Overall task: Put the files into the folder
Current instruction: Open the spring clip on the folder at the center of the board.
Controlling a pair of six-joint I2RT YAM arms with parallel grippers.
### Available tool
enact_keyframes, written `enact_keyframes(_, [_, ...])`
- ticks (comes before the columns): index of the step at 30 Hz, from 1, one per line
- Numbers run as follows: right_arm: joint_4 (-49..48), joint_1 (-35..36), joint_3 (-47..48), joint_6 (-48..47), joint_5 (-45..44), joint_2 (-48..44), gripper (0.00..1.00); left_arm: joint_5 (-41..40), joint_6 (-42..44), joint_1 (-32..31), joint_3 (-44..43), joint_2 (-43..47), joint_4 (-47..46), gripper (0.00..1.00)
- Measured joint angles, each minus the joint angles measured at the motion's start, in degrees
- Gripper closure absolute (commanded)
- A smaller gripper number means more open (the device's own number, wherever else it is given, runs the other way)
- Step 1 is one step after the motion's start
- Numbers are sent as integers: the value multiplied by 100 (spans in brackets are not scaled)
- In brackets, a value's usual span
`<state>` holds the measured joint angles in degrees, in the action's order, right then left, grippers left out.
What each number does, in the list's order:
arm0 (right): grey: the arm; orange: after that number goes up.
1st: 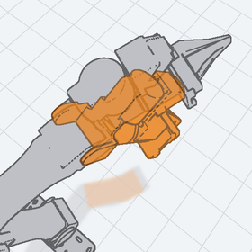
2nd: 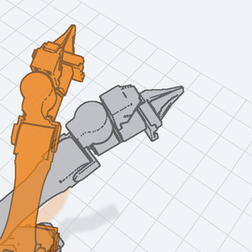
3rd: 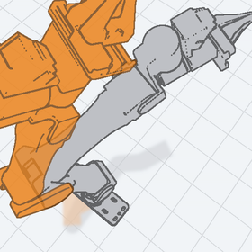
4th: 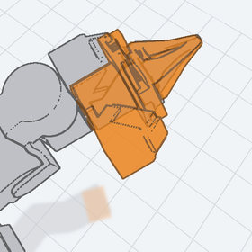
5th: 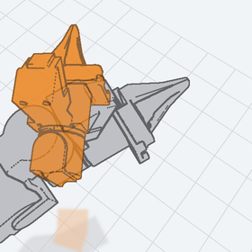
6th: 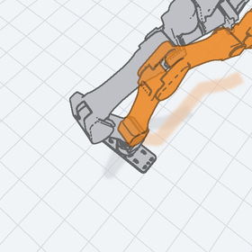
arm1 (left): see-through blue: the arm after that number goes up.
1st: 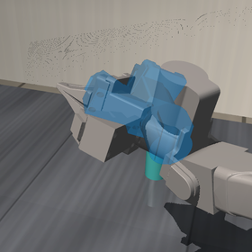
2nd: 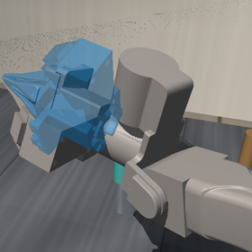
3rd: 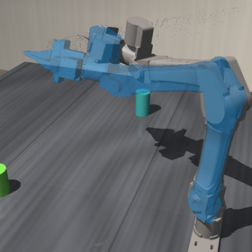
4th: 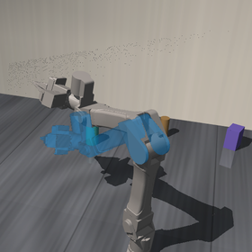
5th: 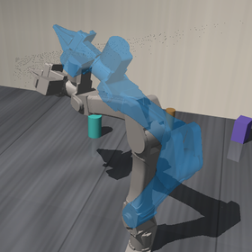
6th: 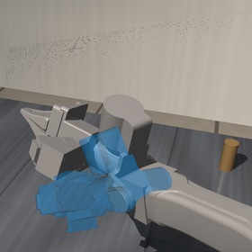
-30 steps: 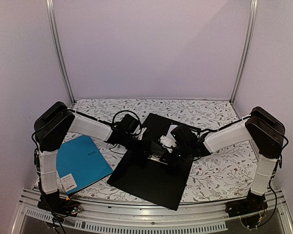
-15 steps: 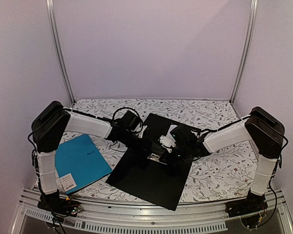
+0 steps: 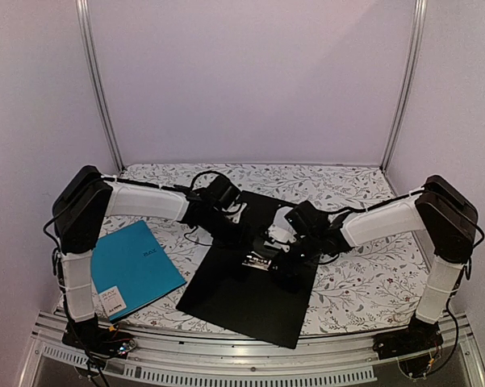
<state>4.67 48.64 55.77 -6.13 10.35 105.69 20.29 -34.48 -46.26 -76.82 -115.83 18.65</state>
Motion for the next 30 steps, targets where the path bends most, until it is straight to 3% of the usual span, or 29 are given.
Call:
enact_keyframes(7, [444, -273, -105, -17, 234, -695, 44, -79, -96, -44, -184, 9, 236, 99])
enact_keyframes(16, [444, -647, -857, 361, 144, -2140, 44, 262, 61, -455, -966, -201, 354, 75])
enact_keyframes(24, [673, -1113, -1617, 841, -291, -3364, 44, 905, 450, -874, -1915, -984, 566, 62])
enact_keyframes(30, [693, -1172, -1681, 1086, -393, -3670, 44, 1174, 883, -1051, -2293, -1373, 1019, 56])
